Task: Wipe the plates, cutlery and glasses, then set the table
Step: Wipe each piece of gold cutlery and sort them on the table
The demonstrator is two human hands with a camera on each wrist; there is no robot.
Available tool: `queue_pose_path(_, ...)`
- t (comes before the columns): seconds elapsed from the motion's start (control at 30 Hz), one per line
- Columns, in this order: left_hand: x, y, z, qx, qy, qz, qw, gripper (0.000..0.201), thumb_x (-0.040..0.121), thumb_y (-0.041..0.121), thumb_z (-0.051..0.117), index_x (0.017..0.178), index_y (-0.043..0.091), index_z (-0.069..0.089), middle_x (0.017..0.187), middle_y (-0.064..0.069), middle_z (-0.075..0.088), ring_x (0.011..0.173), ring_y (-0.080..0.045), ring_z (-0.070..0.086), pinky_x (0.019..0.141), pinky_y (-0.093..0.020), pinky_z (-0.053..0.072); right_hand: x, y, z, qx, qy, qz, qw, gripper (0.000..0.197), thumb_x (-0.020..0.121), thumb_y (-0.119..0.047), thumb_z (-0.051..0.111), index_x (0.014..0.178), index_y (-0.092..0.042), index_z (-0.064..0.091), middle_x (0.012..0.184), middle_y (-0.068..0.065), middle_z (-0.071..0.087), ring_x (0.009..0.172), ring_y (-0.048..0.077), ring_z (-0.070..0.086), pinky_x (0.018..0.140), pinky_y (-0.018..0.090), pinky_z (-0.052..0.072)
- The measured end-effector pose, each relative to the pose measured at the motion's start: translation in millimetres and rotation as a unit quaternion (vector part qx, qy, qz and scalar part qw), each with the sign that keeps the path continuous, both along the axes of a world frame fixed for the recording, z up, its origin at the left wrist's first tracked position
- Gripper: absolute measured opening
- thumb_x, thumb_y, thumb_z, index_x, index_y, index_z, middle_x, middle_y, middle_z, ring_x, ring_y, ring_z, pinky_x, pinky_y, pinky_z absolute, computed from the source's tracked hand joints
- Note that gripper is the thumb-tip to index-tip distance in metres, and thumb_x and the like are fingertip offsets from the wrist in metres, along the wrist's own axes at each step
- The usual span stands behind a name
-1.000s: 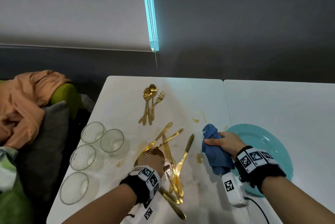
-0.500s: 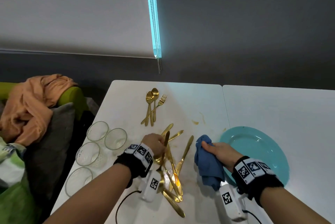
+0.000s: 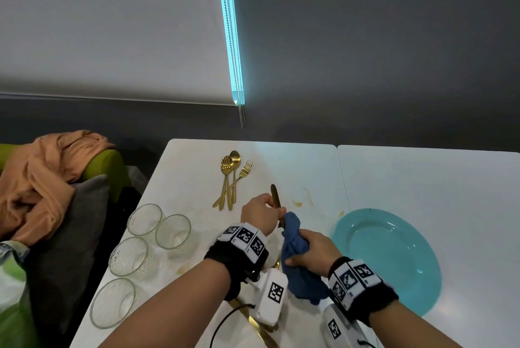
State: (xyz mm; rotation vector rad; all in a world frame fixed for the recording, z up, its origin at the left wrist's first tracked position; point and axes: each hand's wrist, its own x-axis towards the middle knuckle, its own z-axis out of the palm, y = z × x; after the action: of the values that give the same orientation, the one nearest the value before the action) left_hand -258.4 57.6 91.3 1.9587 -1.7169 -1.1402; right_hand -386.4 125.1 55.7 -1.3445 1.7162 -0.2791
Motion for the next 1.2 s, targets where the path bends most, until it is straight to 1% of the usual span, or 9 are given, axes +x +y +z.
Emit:
queue_pose_path(0.17,-5,3,1,0.013,0.038,0.006,0.999,0.018,0.085,0.028,0.064,0.073,0.022,0.051,0.091,-0.001,0.066,0.072,-0.011,0.055,0.054,-0.015,0.038,2,-6,-1,0.017,0.027,-0.034,0.999,0.031,0.064,-0.038,0.081,0.077,-0.02,0.059,0.082,-0.001,0.064,0.079,0.015,0.059,0.062,0.019,0.045)
queue_pose_path(0.3,-5,1,-4,0.032,0.072,0.027,0.997,0.025,0.082,0.029,0.065,0.064,0.026,0.048,0.095,-0.003,0.071,0.091,-0.019,0.064,0.078,-0.029,0.049,-5,-14,5,0.045,0.059,0.008,0.997,0.039,0.071,-0.054,0.071,0.061,-0.023,0.05,0.068,-0.005,0.053,0.067,0.01,0.053,0.052,0.016,0.037)
queue_pose_path(0.47,-8,-2,-5,0.025,0.12,0.061,0.991,0.024,0.082,0.026,0.065,0.064,0.024,0.049,0.096,-0.005,0.072,0.095,-0.022,0.064,0.085,-0.033,0.048,-16,-19,15,0.066,0.047,0.065,0.995,0.024,0.078,-0.041,0.07,0.089,-0.022,0.06,0.104,0.005,0.066,0.095,0.018,0.06,0.082,0.025,0.045)
queue_pose_path(0.6,-2,-10,-1,0.027,0.121,0.027,0.992,0.016,0.082,0.025,0.068,0.091,0.018,0.056,0.104,-0.007,0.07,0.101,-0.022,0.062,0.089,-0.033,0.047,-28,-28,20,0.055,0.071,0.065,0.994,0.028,0.075,-0.033,0.073,0.096,-0.018,0.062,0.103,0.004,0.066,0.09,0.016,0.056,0.079,0.023,0.043)
queue_pose_path(0.73,13,-28,9,-0.141,-0.145,-0.188,0.961,0.059,0.085,0.032,0.065,0.137,0.025,0.038,0.133,0.0,0.052,0.125,-0.023,0.044,0.103,-0.038,0.036,-42,-34,21,0.05,0.157,0.096,0.982,0.033,0.071,-0.033,0.074,0.096,-0.015,0.064,0.089,-0.001,0.061,0.085,0.015,0.057,0.072,0.021,0.04)
queue_pose_path(0.8,20,-34,13,-0.215,-0.282,-0.316,0.88,0.039,0.095,0.037,0.048,0.132,0.028,0.048,0.134,0.003,0.052,0.125,-0.022,0.038,0.102,-0.039,0.03,-46,-37,21,0.043,0.166,0.101,0.98,0.024,0.07,-0.033,0.074,0.087,-0.02,0.062,0.087,-0.002,0.061,0.083,0.014,0.055,0.07,0.02,0.04)
queue_pose_path(0.9,29,-39,16,-0.208,-0.339,-0.378,0.836,0.03,0.1,0.033,0.036,0.12,0.028,0.059,0.111,0.003,0.066,0.114,-0.021,0.043,0.096,-0.038,0.028,-52,-44,28,0.018,0.198,0.092,0.976,0.02,0.071,-0.036,0.072,0.078,-0.026,0.055,0.086,-0.002,0.06,0.082,0.015,0.054,0.071,0.021,0.041)
queue_pose_path(1.0,30,-34,17,-0.122,-0.307,-0.366,0.87,0.03,0.099,0.031,0.038,0.115,0.027,0.063,0.105,0.002,0.067,0.109,-0.018,0.048,0.096,-0.035,0.03,-59,-51,41,-0.023,0.221,0.031,0.974,0.016,0.077,-0.036,0.067,0.076,-0.027,0.054,0.09,0.002,0.065,0.084,0.018,0.057,0.074,0.024,0.045)
queue_pose_path(1.2,23,-13,2,0.155,0.021,-0.193,0.969,0.022,0.095,0.02,0.05,0.1,0.013,0.071,0.063,0.012,0.069,0.092,0.0,0.058,0.101,-0.022,0.032,-69,-65,44,-0.097,0.105,-0.268,0.953,0.025,0.078,-0.034,0.071,0.089,-0.013,0.063,0.096,0.014,0.067,0.09,0.03,0.06,0.079,0.031,0.046)
